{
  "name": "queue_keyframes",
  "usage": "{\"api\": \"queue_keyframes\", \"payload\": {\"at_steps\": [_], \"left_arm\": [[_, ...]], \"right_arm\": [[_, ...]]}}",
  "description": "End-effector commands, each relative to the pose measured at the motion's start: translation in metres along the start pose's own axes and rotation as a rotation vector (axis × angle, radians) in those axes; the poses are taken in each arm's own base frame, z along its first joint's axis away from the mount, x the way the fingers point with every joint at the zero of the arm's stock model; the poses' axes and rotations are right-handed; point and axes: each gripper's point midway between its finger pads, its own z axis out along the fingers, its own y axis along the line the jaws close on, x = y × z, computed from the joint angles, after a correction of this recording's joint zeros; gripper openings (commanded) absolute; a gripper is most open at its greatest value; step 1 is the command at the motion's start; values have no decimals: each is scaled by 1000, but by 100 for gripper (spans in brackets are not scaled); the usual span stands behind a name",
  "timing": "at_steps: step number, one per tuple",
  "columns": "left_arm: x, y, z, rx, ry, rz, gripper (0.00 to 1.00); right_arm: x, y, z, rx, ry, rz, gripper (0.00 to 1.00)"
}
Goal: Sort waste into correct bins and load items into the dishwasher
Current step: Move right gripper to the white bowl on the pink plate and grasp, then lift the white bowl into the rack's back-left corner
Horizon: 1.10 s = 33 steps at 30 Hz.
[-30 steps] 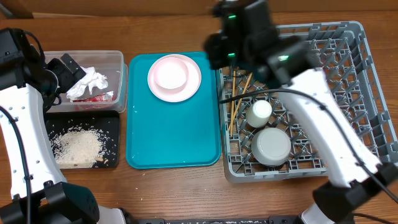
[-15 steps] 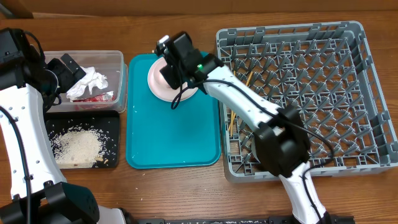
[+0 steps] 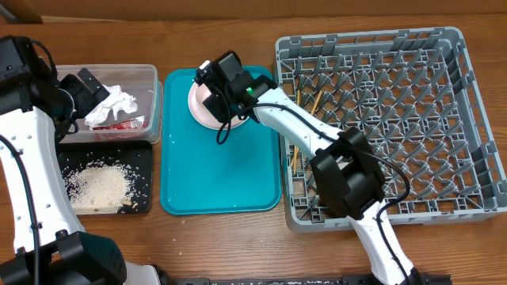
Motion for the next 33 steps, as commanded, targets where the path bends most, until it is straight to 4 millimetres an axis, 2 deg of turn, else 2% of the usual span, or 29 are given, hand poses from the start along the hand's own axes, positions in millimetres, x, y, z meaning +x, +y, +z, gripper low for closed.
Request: {"api": "queue_keyframes", "payload": {"at_steps": [1, 5, 15, 19, 27, 30, 33], "left_arm": [[-3, -3, -2, 8, -8, -18, 100], [-3, -3, -2, 8, -8, -18, 100], [-3, -3, -2, 8, -8, -18, 100], [-3, -3, -2, 8, -8, -18, 100], [-3, -3, -2, 8, -8, -19, 100], [-3, -3, -2, 8, -8, -18, 100], [-3, -3, -2, 8, -8, -18, 100]], "right_arm": [[-7, 17, -1, -63, -21, -33, 50], [-12, 30, -1, -82, -37, -76, 50], [-4, 37, 0, -93, -6, -78, 49], [6, 37, 0, -91, 34, -72, 40], [25, 35, 5, -82, 91, -59, 15], [25, 36, 3, -83, 95, -55, 5], [16, 36, -3, -82, 79, -57, 4]]}}
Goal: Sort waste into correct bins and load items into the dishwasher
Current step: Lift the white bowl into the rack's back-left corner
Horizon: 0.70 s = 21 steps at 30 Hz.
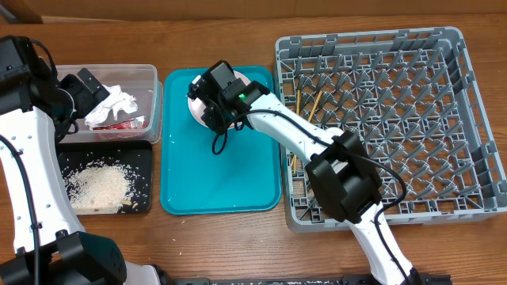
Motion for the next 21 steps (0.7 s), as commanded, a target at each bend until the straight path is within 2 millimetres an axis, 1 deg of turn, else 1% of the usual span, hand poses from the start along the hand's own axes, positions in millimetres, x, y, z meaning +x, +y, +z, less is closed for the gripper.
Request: {"api": "queue_keyframes", "payload": {"at_steps": [1, 5, 6, 7, 9, 11, 13, 14, 15, 16, 17, 19, 20, 21], "left_arm": [[-3, -3, -2, 8, -8, -18, 100], [-3, -3, -2, 8, -8, -18, 100], [-3, -3, -2, 8, -8, -18, 100], [-3, -3, -2, 8, -8, -19, 100], [-3, -3, -2, 8, -8, -19, 100], [-3, -3, -2, 8, -8, -18, 100], [-3, -3, -2, 8, -8, -18, 100], [-3, -3, -2, 8, -8, -18, 100], [-3, -3, -2, 8, -8, -18, 100], [-3, -3, -2, 8, -8, -18, 100], [-3, -3, -2, 8, -8, -19, 100], [-3, -3, -2, 8, -8, -19, 100], [-3, -3, -2, 8, -8, -19, 100], [-3, -3, -2, 8, -8, -18, 100]], "right_arm": [[-11, 3, -12, -3, -21, -1, 4], [-48, 12, -57, -26, -112, -12, 4], [-66, 12, -83, -20, -161, 11, 4], [-78, 11, -103, -14, -200, 33, 4], [-95, 9, -134, -7, -264, 75, 4], [-111, 0, -176, 6, -342, 145, 4], [-116, -12, -206, 11, -389, 213, 4], [-116, -20, -223, 0, -413, 254, 4], [-115, -26, -237, -23, -428, 287, 4], [-110, -37, -257, -79, -446, 348, 4], [-101, -53, -280, -187, -461, 428, 4], [-92, -69, -299, -317, -479, 489, 4], [-84, -82, -309, -386, -488, 528, 4], [-79, -90, -314, -427, -493, 555, 4]]}}
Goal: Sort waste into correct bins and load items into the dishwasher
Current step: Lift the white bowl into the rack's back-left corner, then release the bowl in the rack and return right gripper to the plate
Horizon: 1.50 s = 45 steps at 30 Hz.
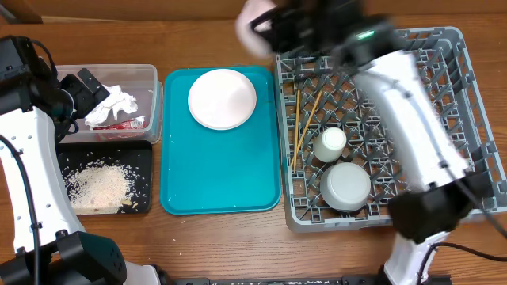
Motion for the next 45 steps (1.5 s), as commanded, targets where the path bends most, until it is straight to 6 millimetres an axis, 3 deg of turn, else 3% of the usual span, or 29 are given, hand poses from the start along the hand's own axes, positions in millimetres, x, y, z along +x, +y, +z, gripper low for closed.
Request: {"api": "queue_keyframes", "payload": {"at_steps": [1, 6, 11, 19, 26, 36, 45], "left_arm": [[-3, -3, -2, 8, -7, -18, 100], [-3, -3, -2, 8, -7, -18, 100], [-3, -3, -2, 8, -7, -18, 100], [-3, -3, -2, 8, -7, -18, 100], [-3, -3, -2, 8, -7, -18, 100], [-3, -3, -2, 8, -7, -18, 100], [-3, -3, -2, 8, -7, -18, 100]], "right_arm": [[-6, -34, -46, -289, 19, 268, 4], [-2, -87, -64, -440, 20, 437, 4], [22, -119, -43, -456, 58, 535, 4], [59, -127, 10, -472, 157, 630, 4], [84, -141, 31, -425, 202, 697, 4], [110, -177, 22, -362, 206, 814, 5], [119, -200, 4, -328, 193, 893, 27]]}}
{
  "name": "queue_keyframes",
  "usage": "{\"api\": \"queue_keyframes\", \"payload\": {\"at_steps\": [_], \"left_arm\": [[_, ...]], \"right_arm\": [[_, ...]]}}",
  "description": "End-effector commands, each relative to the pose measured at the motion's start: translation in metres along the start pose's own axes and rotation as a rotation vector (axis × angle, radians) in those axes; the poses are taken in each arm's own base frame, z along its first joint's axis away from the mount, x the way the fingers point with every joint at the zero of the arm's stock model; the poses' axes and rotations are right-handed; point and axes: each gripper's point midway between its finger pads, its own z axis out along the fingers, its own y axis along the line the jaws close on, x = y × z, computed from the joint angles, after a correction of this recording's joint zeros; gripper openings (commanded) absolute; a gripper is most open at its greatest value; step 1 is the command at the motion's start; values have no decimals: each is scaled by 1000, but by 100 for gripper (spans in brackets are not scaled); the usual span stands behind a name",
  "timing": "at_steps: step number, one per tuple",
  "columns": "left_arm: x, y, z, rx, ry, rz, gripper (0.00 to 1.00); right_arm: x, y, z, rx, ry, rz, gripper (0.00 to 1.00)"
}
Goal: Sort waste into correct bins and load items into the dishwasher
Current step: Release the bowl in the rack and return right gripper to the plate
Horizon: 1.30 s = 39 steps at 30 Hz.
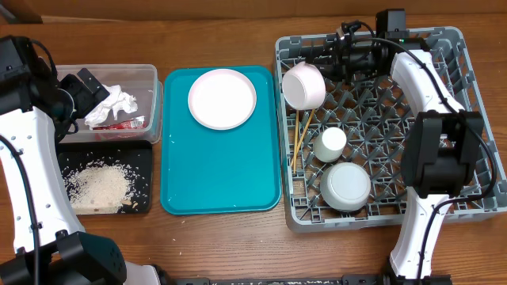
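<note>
A pink bowl [303, 85] hangs tilted over the back left corner of the grey dish rack [467, 119], and my right gripper [317, 62] is shut on its rim from the right. A white plate [223, 98] lies bare on the teal tray [222, 174]. In the rack lie chopsticks [299, 144], a white cup [331, 144] and a pale bowl [345, 187]. My left gripper [81, 93] hovers at the left side of the clear bin [150, 79], fingers apart, next to crumpled white paper [115, 103].
A black bin [144, 158] with rice stands in front of the clear bin at the left. The right arm reaches along the rack's right and back sides. Bare wood table surrounds the tray and rack.
The right arm was a blur high over the rack's back edge with the bowl. Now it holds the pink bowl low over the rack's back left corner. The left arm has not moved.
My right gripper was at the pink bowl standing on the white plate on the tray, and stayed there at the following moment. Then the bowl was off the plate and held high behind the rack. Now it hangs over the rack's corner.
</note>
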Motion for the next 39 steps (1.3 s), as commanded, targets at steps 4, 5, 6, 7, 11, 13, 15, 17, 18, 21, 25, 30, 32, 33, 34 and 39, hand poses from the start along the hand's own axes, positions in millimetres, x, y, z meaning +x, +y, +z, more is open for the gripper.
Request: {"api": "queue_keyframes", "payload": {"at_steps": [4, 5, 6, 7, 11, 13, 15, 17, 18, 21, 25, 30, 32, 33, 34, 39], "left_arm": [[-3, -3, -2, 8, -8, -19, 100], [-3, -3, -2, 8, -8, -18, 100], [-3, -3, -2, 8, -8, -18, 100], [-3, -3, -2, 8, -8, -19, 100], [-3, -3, -2, 8, -8, -19, 100], [-3, -3, -2, 8, -8, -18, 100], [-3, -3, -2, 8, -8, -18, 100], [-3, -3, -2, 8, -8, -18, 100], [-3, -3, -2, 8, -8, -19, 100], [-3, -3, -2, 8, -8, -19, 100], [-3, -3, -2, 8, -8, -18, 100], [-3, -3, -2, 8, -8, -18, 100], [-3, -3, -2, 8, -8, -18, 100], [-3, -3, -2, 8, -8, -18, 100], [-3, -3, -2, 8, -8, -18, 100], [-3, -3, -2, 8, -8, -18, 100]], "right_arm": [[-15, -14, -28, 7, -63, 23, 38], [-17, -15, -32, 6, -72, 22, 40], [-20, -16, -37, 8, -84, 20, 41], [-23, -19, -42, 19, -100, 21, 41], [-37, -24, -61, 107, -183, -5, 41], [-42, -20, -71, 164, -226, -28, 42], [-43, -11, -82, 236, -268, -72, 42], [-36, 8, -92, 380, -311, -162, 41], [-32, 16, -93, 420, -317, -195, 41], [-13, 46, -86, 524, -317, -330, 34], [15, 86, -52, 565, -274, -520, 10], [44, 101, 4, 618, -207, -629, 4], [47, 93, 19, 707, -209, -657, 4], [47, 88, 24, 757, -216, -669, 4], [47, 82, 29, 817, -225, -682, 4], [45, 47, 45, 1013, -217, -694, 4]]}}
